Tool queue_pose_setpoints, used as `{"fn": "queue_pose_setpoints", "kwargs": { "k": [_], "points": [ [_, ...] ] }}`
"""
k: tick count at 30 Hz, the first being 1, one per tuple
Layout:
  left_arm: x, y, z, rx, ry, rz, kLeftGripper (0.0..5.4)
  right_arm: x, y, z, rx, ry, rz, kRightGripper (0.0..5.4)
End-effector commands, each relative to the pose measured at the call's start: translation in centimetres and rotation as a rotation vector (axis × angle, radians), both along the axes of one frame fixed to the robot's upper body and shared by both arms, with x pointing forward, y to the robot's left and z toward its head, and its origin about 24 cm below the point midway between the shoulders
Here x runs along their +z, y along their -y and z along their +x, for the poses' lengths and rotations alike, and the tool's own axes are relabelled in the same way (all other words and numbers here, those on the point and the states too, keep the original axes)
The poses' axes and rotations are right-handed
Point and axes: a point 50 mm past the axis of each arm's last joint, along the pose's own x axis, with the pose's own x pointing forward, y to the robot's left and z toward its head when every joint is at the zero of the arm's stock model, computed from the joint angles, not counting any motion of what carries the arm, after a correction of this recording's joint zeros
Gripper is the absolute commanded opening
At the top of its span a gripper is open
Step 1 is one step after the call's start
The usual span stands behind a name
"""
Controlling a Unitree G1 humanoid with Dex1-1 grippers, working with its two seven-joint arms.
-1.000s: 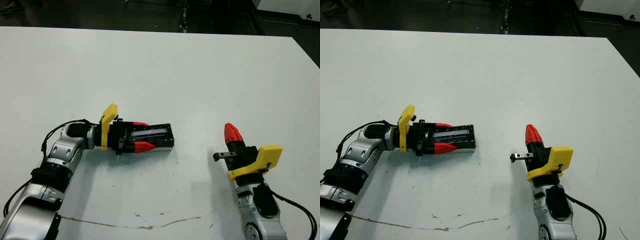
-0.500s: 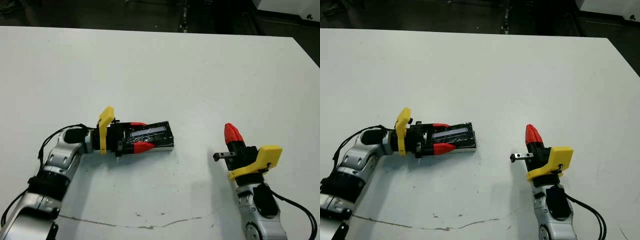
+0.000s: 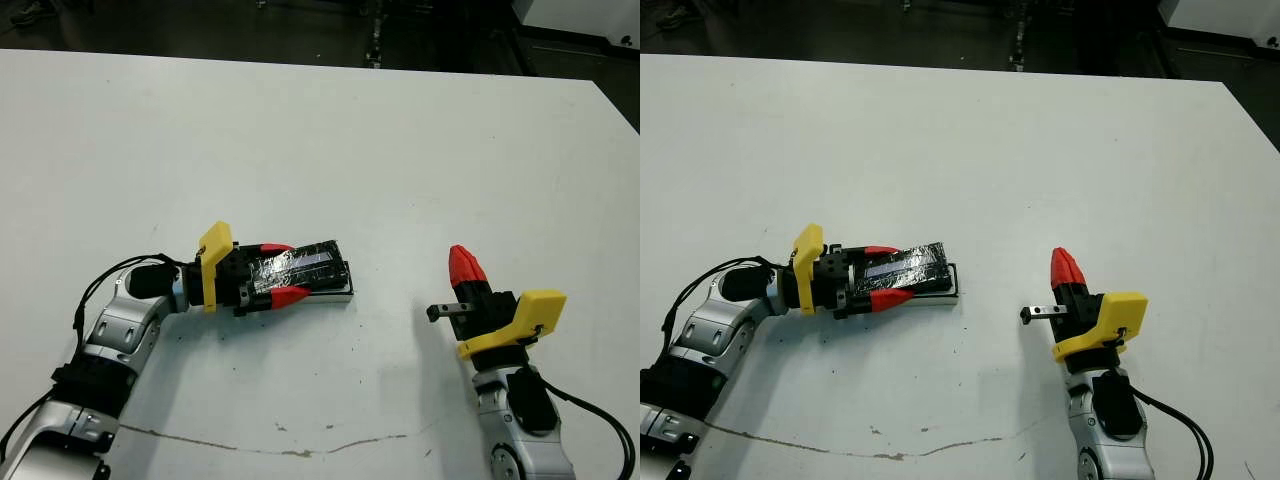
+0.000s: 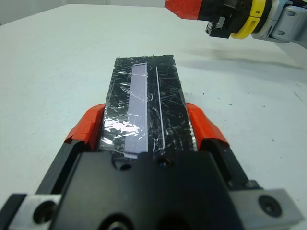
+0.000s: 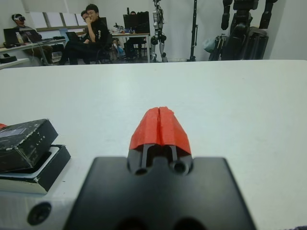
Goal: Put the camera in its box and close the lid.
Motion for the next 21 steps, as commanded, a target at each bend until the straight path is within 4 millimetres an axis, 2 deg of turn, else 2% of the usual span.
{"fn": "queue_pose_setpoints", "kwargs": {
  "k": [1,8,14,21],
  "points": [
    [-2.2,-0.5,-0.5,-0.013,-0.078,0.102,3.16,-0.1,0.3,0.0,-0.005,-0.017,-0.003,0.00],
    [-1.6,-1.0,1.0,-0.054,-0.163,0.050,3.15,-0.2,0.3,0.0,-0.003,-0.024,-0.006,0.00],
    [-0.4,-1.1,2.7,-0.143,-0.197,0.054,3.15,-0.3,0.3,-0.1,-0.005,-0.027,-0.008,0.00],
    [0.0,-0.7,3.1,-0.241,-0.252,0.028,3.15,-0.3,0.3,-0.1,-0.012,-0.028,-0.011,0.00]
  ]
}}
